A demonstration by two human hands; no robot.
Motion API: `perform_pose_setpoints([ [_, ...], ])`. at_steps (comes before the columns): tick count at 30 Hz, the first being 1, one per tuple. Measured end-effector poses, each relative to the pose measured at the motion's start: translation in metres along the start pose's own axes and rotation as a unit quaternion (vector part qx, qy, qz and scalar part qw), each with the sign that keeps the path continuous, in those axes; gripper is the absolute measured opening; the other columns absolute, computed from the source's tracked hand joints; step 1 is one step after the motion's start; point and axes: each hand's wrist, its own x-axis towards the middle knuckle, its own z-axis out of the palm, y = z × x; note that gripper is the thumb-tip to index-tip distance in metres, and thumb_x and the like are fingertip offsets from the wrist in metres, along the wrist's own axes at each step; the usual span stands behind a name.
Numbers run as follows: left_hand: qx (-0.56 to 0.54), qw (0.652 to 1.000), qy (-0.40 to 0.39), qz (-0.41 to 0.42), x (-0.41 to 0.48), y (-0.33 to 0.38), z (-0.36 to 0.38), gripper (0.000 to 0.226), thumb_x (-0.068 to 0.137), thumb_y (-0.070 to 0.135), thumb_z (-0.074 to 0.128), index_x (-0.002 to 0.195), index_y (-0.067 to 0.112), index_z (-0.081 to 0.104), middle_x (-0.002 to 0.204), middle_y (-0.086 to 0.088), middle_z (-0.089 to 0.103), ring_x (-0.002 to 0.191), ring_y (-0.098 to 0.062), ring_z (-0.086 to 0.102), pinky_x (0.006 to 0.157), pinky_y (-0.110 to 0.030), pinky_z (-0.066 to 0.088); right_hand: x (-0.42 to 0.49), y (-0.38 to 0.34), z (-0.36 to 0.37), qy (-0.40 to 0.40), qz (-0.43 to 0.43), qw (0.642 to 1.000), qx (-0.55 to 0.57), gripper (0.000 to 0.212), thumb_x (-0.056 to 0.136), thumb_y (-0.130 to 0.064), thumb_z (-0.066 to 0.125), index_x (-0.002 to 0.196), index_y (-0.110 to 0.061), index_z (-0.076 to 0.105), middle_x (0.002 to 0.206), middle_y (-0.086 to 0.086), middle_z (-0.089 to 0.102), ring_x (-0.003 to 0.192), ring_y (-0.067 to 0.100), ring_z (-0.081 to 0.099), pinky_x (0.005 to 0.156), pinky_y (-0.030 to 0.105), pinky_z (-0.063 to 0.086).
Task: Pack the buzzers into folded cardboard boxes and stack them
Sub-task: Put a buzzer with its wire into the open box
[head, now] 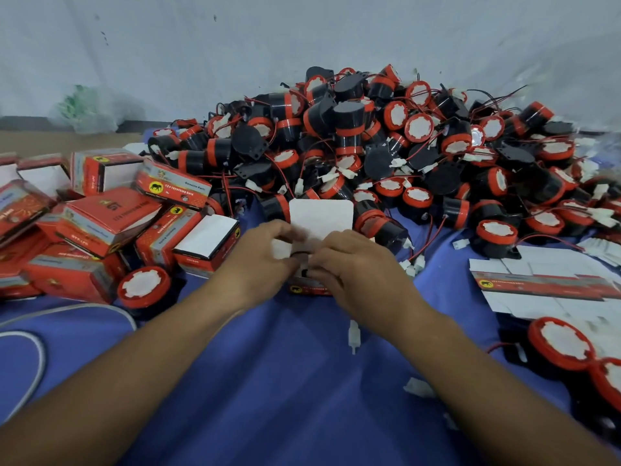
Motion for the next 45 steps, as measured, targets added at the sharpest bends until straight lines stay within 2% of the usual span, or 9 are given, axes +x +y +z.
perform_pose_setpoints([
  [3, -0.049, 0.994, 0.075, -0.063, -0.001, -0.005, 0.006, 0.051, 0.078, 0.009, 0.08, 0.108, 0.031, 0.045, 0.104, 0.01, 0.054, 0.089, -0.008, 0.059, 0.064, -0.02, 0.05, 0.001, 0.004, 0.001, -0.018, 0.011, 0.999, 0.044, 0.019, 0.097, -0.016, 0.062, 0.109, -0.008, 0.075, 0.11, 0.008, 0.066, 0.1, 0.03, 0.06, 0.079, 0.049, 0.053],
  [7, -0.064, 0.992, 0.105, -0.039, -0.005, -0.004, 0.009, 0.037, 0.078, 0.02, 0.082, 0.1, 0.032, 0.056, 0.101, 0.006, 0.066, 0.089, -0.011, 0.065, 0.072, -0.028, 0.055, 0.0, 0.007, -0.003, -0.011, 0.007, 0.997, 0.075, 0.023, 0.099, -0.017, 0.061, 0.115, -0.007, 0.074, 0.111, 0.009, 0.072, 0.103, 0.029, 0.063, 0.09, 0.045, 0.051],
  [19, -0.086, 0.992, 0.023, 0.087, -0.026, -0.002, 0.013, 0.038, 0.091, -0.007, 0.062, 0.117, 0.02, 0.064, 0.11, -0.005, 0.053, 0.074, 0.004, 0.054, 0.072, -0.009, 0.044, -0.002, 0.011, 0.014, 0.073, 0.061, 0.991, 0.096, 0.011, 0.094, -0.021, 0.066, 0.087, -0.016, 0.073, 0.086, -0.006, 0.068, 0.085, 0.018, 0.054, 0.08, 0.045, 0.044],
  [27, -0.011, 0.994, 0.034, 0.105, -0.027, -0.007, 0.015, 0.031, 0.096, 0.004, 0.059, 0.125, 0.014, 0.065, 0.117, -0.002, 0.05, 0.099, 0.005, 0.053, 0.084, -0.005, 0.04, -0.003, 0.015, 0.012, -0.051, -0.016, 0.996, 0.067, 0.019, 0.097, -0.032, 0.062, 0.103, -0.021, 0.076, 0.115, -0.009, 0.066, 0.126, 0.017, 0.048, 0.102, 0.045, 0.038],
  [31, 0.086, 0.989, 0.056, 0.105, -0.024, -0.009, 0.019, 0.03, 0.099, 0.019, 0.057, 0.127, 0.018, 0.066, 0.121, -0.001, 0.045, 0.112, -0.011, 0.048, 0.091, -0.008, 0.036, -0.008, 0.019, 0.008, -0.038, -0.029, 0.987, 0.152, 0.017, 0.098, -0.016, 0.062, 0.097, -0.009, 0.077, 0.105, -0.001, 0.07, 0.104, 0.017, 0.062, 0.089, 0.039, 0.048],
  [36, 0.06, 0.996, 0.03, 0.05, -0.02, -0.011, 0.02, 0.022, 0.097, 0.019, 0.061, 0.117, 0.019, 0.071, 0.124, 0.004, 0.049, 0.118, -0.014, 0.051, 0.094, -0.028, 0.048, -0.01, 0.043, -0.009, 0.208, 0.238, 0.92, 0.231, 0.012, 0.094, -0.01, 0.063, 0.096, -0.02, 0.071, 0.096, -0.016, 0.068, 0.084, 0.0, 0.063, 0.068, 0.014, 0.048],
  [38, 0.021, 0.998, 0.027, 0.043, -0.019, -0.011, 0.022, 0.019, 0.096, 0.015, 0.061, 0.112, 0.021, 0.07, 0.121, 0.01, 0.052, 0.111, -0.013, 0.056, 0.086, -0.019, 0.049, -0.009, 0.055, -0.012, 0.173, 0.344, 0.889, 0.246, 0.014, 0.093, -0.01, 0.061, 0.098, -0.022, 0.064, 0.092, -0.006, 0.066, 0.072, 0.006, 0.059, 0.059, 0.016, 0.048],
  [42, -0.032, 0.999, 0.023, 0.033, -0.016, -0.013, 0.022, 0.021, 0.094, 0.012, 0.063, 0.107, 0.028, 0.07, 0.118, 0.014, 0.06, 0.106, -0.001, 0.06, 0.089, -0.02, 0.051, -0.008, 0.052, -0.013, 0.103, 0.382, 0.715, 0.577, 0.013, 0.097, 0.0, 0.055, 0.095, -0.006, 0.067, 0.077, 0.014, 0.068, 0.059, 0.017, 0.063, 0.053, 0.023, 0.052],
  [45, -0.066, 0.997, 0.01, 0.023, -0.016, -0.017, 0.02, 0.026, 0.092, 0.013, 0.067, 0.101, 0.038, 0.067, 0.097, 0.007, 0.068, 0.089, -0.008, 0.065, 0.076, -0.025, 0.053, -0.008, 0.039, -0.004, 0.073, 0.303, 0.774, 0.552, 0.009, 0.092, -0.001, 0.066, 0.087, -0.008, 0.069, 0.071, 0.005, 0.068, 0.06, 0.012, 0.061, 0.057, 0.02, 0.052],
])
